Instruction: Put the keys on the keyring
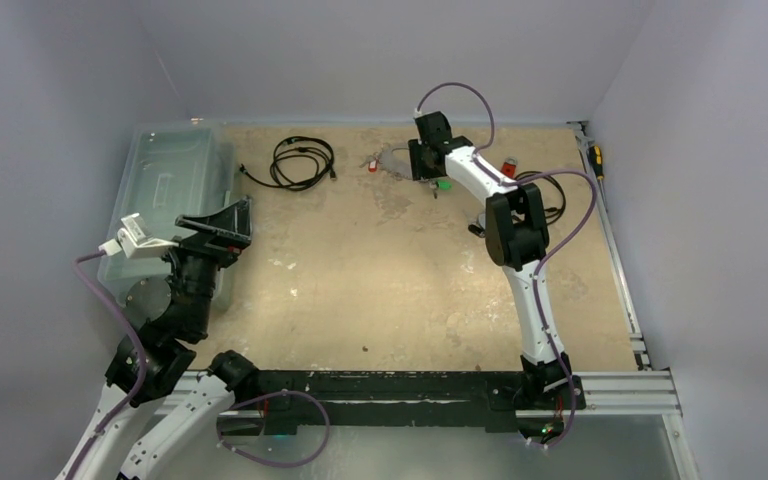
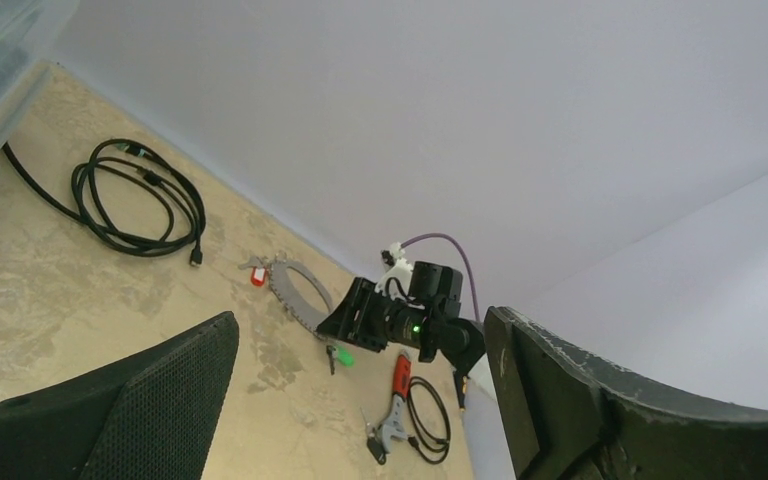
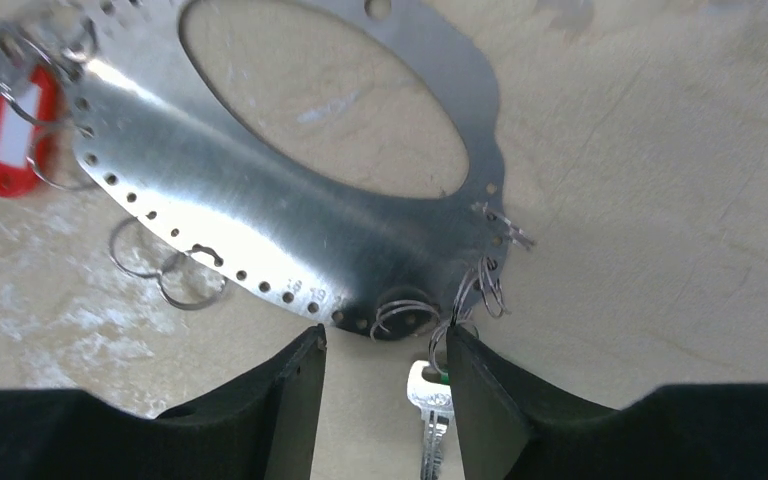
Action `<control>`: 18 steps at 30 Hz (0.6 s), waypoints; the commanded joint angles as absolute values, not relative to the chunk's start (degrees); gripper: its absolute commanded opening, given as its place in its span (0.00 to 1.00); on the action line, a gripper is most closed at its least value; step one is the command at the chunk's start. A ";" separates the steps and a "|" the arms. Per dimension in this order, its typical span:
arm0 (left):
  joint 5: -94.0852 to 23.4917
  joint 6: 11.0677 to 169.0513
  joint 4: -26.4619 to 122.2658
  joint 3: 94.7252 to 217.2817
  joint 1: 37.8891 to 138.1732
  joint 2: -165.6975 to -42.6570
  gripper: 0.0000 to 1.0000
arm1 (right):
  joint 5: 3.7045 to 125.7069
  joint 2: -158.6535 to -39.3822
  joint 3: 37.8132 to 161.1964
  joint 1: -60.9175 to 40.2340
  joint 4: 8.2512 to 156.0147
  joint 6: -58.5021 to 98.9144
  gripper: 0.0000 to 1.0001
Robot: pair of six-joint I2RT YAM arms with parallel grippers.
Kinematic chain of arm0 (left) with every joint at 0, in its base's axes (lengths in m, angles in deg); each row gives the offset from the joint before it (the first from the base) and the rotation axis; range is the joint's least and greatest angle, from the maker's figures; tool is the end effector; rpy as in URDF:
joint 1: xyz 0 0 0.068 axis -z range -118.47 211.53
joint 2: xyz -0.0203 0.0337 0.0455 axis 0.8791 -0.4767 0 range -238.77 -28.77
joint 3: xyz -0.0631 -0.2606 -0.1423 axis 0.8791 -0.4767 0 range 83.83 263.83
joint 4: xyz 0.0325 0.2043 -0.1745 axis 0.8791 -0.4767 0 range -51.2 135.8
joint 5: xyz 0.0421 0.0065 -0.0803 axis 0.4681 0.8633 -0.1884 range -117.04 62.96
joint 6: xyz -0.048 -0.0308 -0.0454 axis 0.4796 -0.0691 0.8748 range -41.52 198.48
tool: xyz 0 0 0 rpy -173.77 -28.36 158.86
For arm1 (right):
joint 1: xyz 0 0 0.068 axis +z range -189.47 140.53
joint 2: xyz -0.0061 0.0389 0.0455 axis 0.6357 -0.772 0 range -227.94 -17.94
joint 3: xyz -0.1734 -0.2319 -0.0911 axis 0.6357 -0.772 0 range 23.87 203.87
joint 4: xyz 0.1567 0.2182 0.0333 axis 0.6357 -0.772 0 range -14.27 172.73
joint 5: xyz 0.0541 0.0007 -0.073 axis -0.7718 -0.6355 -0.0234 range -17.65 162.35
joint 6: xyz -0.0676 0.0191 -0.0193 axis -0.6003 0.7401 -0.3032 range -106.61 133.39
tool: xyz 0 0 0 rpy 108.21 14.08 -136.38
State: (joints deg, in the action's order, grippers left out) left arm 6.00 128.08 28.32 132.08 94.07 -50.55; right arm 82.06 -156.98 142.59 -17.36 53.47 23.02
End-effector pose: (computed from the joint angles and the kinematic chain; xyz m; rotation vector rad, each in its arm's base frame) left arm 0.0768 -0.0098 0.4099 -0.6898 1.3152 -0.7654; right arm 0.5502 0.2126 0.1733 -0.1876 2.4127 0.0459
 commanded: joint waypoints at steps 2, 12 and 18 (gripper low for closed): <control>3.85 125.85 30.50 131.32 93.30 -50.79 0.91 | 82.54 -154.44 148.15 -17.12 54.98 21.96 0.51; 2.65 125.32 31.02 130.81 92.91 -50.48 0.90 | 81.19 -157.71 150.46 -17.12 56.23 23.15 0.48; 1.68 124.85 31.38 130.51 92.82 -50.40 0.89 | 74.75 -159.21 151.14 -17.14 56.14 22.56 0.48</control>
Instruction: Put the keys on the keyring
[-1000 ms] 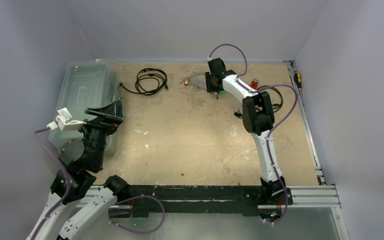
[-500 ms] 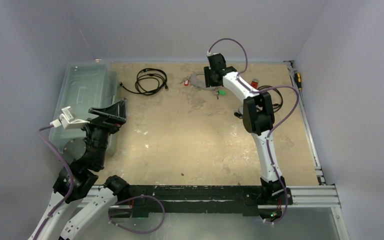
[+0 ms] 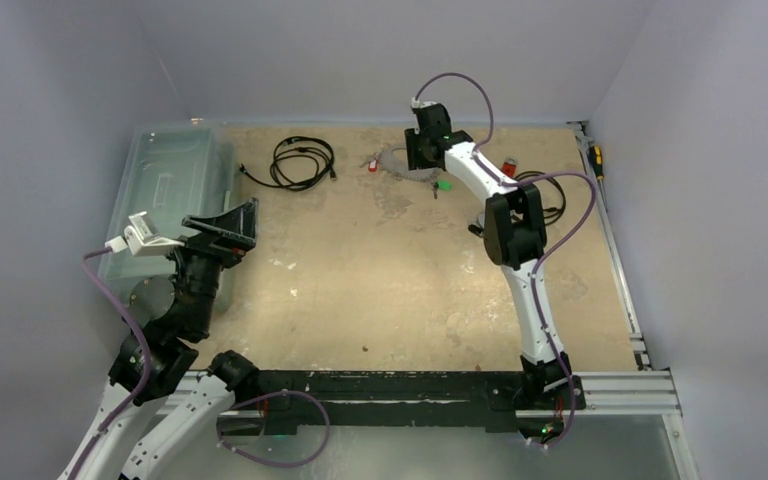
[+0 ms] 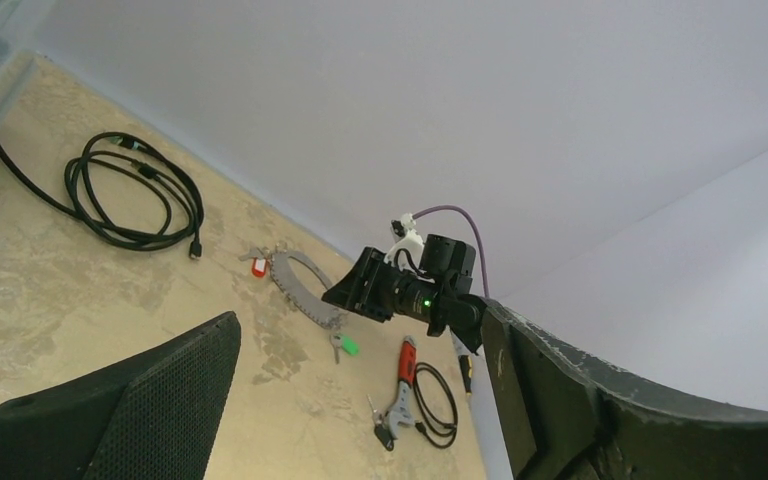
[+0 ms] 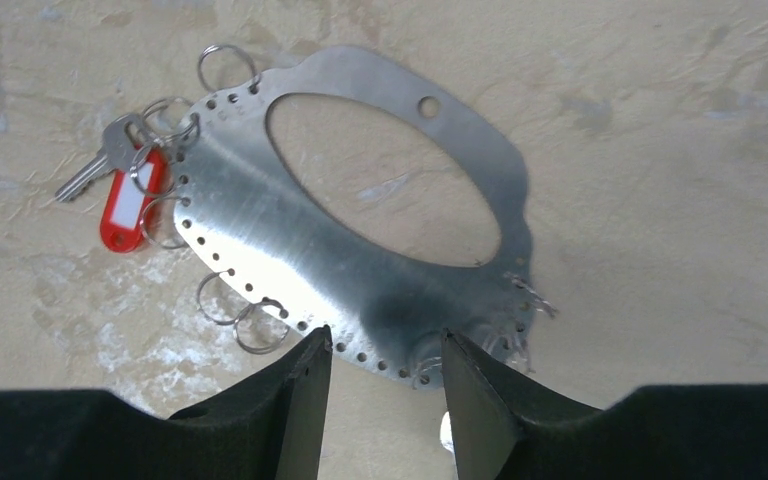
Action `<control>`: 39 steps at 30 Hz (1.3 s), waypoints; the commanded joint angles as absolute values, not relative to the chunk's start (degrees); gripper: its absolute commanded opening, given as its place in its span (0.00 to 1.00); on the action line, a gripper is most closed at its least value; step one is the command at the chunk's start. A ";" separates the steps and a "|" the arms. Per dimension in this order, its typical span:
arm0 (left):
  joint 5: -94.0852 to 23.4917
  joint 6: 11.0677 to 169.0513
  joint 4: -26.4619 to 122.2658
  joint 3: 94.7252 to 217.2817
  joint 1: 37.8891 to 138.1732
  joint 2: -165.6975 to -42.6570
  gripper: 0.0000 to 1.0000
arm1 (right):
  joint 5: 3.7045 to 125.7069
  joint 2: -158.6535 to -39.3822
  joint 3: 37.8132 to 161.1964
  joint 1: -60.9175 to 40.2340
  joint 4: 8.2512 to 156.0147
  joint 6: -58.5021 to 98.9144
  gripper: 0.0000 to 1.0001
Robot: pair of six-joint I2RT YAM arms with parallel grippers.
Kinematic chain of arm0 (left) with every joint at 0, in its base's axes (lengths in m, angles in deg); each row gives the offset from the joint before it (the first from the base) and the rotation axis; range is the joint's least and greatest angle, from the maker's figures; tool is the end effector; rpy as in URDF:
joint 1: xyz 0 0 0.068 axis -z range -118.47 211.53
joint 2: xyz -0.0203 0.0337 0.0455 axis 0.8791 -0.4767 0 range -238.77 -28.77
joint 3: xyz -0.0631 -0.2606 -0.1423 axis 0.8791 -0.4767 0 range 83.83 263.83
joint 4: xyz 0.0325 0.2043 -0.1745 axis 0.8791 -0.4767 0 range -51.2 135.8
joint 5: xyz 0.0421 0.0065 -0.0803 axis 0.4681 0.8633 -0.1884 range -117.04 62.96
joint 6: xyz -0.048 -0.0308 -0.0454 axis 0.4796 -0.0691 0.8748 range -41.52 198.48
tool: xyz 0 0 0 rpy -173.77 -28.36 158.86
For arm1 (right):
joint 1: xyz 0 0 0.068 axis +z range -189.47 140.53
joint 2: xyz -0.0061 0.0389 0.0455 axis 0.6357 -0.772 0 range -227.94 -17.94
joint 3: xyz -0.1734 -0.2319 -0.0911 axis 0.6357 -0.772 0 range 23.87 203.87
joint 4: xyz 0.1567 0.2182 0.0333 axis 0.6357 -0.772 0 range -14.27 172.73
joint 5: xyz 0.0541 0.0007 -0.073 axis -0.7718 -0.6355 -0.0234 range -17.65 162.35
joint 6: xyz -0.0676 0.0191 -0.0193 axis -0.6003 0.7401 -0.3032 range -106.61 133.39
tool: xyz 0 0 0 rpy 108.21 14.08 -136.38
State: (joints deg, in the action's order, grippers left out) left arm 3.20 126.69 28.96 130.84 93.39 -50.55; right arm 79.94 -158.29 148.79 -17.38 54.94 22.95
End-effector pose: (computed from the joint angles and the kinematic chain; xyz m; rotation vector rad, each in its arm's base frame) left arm 0.0801 -0.0138 0.4044 -0.6429 1.3446 -0.7656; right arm 0.5653 0.2209 0.2004 -0.1868 2.3127 0.1256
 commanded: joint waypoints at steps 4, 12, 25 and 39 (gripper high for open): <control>0.69 124.64 31.68 130.33 92.64 -50.11 0.89 | 72.59 -160.14 151.84 -17.18 54.81 21.94 0.48; -0.26 124.50 32.18 129.88 92.47 -49.78 0.89 | 74.29 -159.36 150.37 -17.27 53.73 19.95 0.49; -1.64 123.93 32.78 129.39 91.83 -49.95 0.88 | 77.35 -153.48 146.02 -17.35 54.52 19.60 0.51; -2.58 123.17 33.05 129.30 91.54 -50.30 0.88 | 75.77 -154.98 144.69 -19.47 55.41 19.54 0.47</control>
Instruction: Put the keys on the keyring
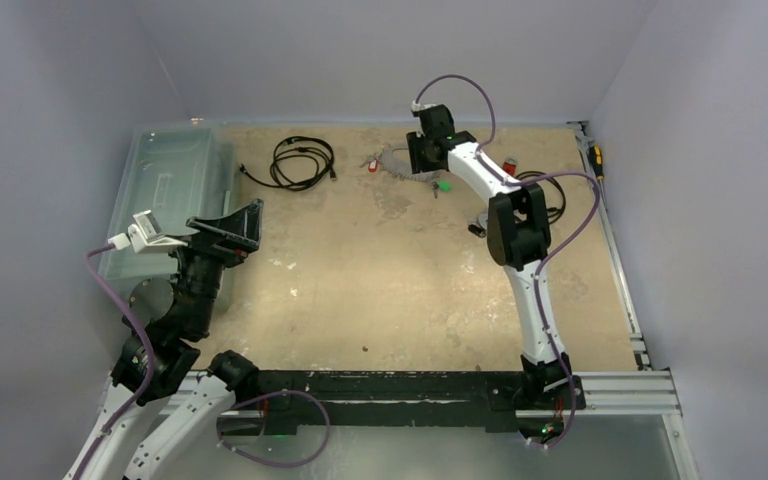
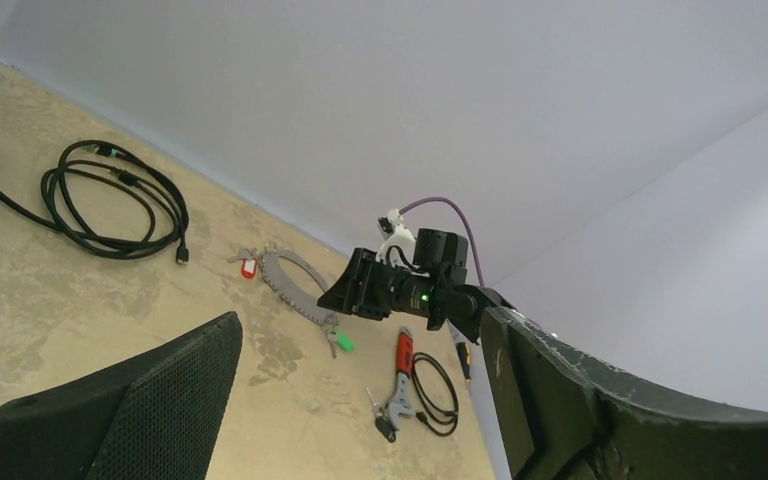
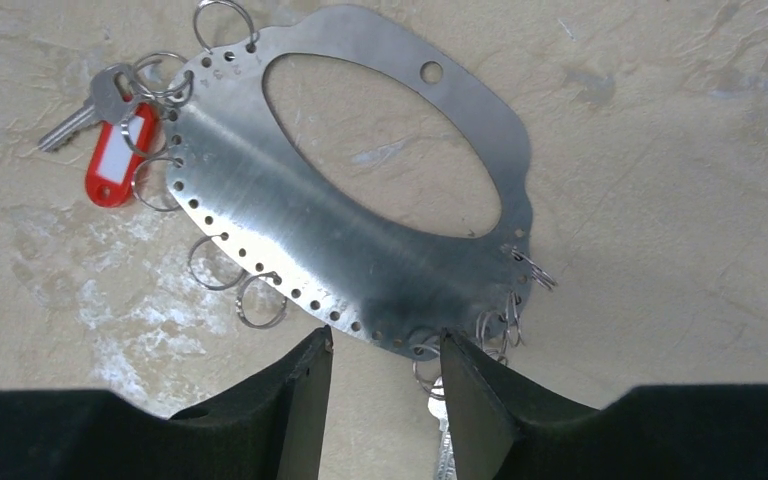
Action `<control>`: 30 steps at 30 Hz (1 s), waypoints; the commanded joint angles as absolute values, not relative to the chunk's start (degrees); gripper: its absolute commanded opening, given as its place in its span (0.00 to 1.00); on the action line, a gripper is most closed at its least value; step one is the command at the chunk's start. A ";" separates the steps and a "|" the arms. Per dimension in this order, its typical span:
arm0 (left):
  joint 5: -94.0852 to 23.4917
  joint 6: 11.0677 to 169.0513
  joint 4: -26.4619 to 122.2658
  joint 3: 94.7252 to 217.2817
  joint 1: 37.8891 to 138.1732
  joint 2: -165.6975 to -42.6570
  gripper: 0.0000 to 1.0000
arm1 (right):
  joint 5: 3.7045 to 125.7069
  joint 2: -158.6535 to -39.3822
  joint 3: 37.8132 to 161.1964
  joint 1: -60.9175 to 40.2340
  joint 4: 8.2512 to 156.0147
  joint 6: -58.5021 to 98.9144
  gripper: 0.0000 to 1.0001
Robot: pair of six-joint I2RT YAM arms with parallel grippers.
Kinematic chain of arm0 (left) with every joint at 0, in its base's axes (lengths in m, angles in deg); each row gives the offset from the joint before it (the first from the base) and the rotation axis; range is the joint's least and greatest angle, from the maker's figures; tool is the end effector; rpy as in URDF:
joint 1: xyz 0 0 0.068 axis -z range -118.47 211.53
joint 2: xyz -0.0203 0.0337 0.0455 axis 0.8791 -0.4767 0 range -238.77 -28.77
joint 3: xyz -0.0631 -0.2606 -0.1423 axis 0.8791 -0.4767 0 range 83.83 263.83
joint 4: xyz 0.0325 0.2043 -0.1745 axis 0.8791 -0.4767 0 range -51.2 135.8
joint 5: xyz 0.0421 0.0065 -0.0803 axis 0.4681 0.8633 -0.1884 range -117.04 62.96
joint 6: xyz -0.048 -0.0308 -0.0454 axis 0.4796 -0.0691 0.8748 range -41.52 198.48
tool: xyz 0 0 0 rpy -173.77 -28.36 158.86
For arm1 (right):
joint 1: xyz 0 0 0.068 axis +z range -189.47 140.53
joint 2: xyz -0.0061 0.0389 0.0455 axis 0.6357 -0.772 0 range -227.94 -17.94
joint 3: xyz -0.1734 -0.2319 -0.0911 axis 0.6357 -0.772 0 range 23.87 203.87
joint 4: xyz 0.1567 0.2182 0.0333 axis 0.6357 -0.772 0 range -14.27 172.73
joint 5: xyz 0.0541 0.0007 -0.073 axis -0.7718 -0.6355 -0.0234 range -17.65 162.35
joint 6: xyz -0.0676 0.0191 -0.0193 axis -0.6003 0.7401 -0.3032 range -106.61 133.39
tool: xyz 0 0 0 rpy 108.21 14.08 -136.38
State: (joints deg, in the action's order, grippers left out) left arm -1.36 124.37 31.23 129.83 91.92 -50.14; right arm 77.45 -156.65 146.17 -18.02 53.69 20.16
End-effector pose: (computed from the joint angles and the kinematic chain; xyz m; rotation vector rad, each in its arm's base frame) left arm 0.0805 -0.0167 0.4044 -0.5694 1.3439 -0.7853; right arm 0.5583 0.2137 0.1984 -0.2591 2.3498 0.1340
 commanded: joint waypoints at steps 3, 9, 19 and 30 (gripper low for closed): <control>-3.01 123.08 33.29 129.26 91.50 -50.48 0.88 | 73.67 -155.41 144.24 -20.40 55.49 19.63 0.46; -3.52 122.90 33.47 129.14 91.19 -50.57 0.88 | 68.62 -156.40 144.11 -21.62 55.32 19.71 0.43; -4.26 122.80 33.75 128.94 91.06 -50.79 0.87 | 66.63 -156.03 144.75 -21.69 55.22 19.54 0.42; -4.76 122.35 33.80 128.88 90.89 -50.74 0.87 | 66.46 -159.18 147.57 -21.67 53.84 19.94 0.44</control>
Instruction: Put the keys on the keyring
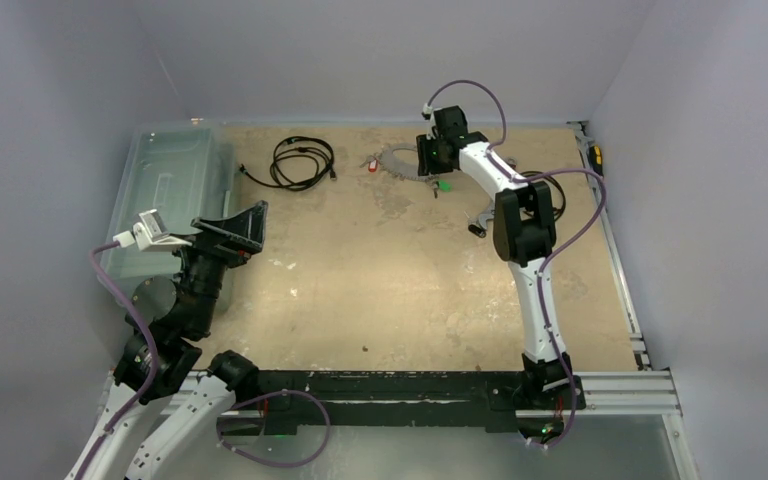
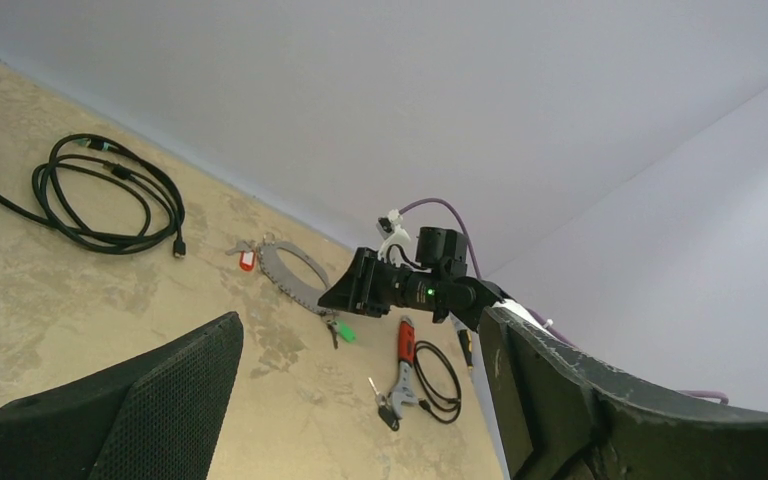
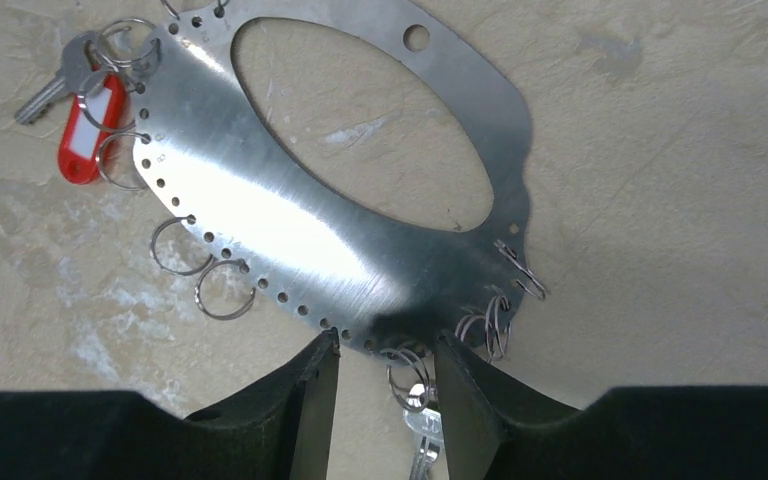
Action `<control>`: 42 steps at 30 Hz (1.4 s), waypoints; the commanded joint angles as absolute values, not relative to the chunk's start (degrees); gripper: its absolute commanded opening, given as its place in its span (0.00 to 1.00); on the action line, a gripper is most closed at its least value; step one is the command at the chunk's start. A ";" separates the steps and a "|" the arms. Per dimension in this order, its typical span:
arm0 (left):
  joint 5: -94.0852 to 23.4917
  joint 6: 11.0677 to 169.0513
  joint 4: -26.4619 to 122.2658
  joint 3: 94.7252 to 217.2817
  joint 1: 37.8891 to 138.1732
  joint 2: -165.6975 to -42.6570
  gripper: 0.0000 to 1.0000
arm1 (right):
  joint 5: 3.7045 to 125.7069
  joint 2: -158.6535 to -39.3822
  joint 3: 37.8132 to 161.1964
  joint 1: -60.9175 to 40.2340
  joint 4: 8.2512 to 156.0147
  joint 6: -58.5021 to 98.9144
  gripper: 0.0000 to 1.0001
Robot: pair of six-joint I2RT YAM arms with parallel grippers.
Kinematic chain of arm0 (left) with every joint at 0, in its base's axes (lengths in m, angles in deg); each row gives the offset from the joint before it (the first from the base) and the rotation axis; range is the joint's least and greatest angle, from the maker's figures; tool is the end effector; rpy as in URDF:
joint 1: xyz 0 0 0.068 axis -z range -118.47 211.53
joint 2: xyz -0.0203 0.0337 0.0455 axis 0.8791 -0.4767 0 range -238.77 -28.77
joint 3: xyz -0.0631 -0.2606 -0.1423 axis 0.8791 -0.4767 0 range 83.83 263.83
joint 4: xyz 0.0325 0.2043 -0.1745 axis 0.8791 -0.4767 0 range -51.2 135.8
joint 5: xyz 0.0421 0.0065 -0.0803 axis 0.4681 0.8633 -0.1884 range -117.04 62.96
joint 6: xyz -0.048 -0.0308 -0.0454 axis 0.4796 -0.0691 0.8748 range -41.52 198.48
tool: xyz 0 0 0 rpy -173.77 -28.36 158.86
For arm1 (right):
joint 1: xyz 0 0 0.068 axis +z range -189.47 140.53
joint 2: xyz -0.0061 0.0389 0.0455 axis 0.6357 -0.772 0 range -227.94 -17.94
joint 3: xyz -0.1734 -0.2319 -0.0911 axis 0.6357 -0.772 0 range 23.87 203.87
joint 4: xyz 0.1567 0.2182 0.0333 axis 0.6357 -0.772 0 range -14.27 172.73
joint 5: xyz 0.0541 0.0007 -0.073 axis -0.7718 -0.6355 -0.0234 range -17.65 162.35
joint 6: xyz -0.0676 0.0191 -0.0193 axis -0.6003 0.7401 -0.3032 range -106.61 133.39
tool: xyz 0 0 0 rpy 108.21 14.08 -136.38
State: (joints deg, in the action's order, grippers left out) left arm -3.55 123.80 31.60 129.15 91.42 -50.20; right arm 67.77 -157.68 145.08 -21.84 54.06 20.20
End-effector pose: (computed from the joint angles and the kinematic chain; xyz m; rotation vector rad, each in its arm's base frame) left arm 0.0824 -0.0195 0.4013 -0.5379 1.3615 -0.7939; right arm 0.5680 0.1857 0.1819 -0.2648 2.3973 0.2943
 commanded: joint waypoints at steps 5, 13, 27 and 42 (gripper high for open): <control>-4.89 122.12 33.98 128.81 90.80 -50.74 0.87 | 65.91 -160.07 148.55 -21.71 52.77 19.68 0.43; -5.22 121.98 34.02 128.79 90.62 -50.75 0.87 | 68.00 -157.79 146.46 -21.70 51.64 18.86 0.40; -5.67 121.90 34.17 128.68 90.19 -50.91 0.86 | 70.82 -155.58 145.05 -21.63 49.44 18.89 0.27; -6.07 121.55 34.19 128.57 89.67 -51.18 0.86 | 67.71 -154.66 145.78 -21.63 46.59 24.05 0.40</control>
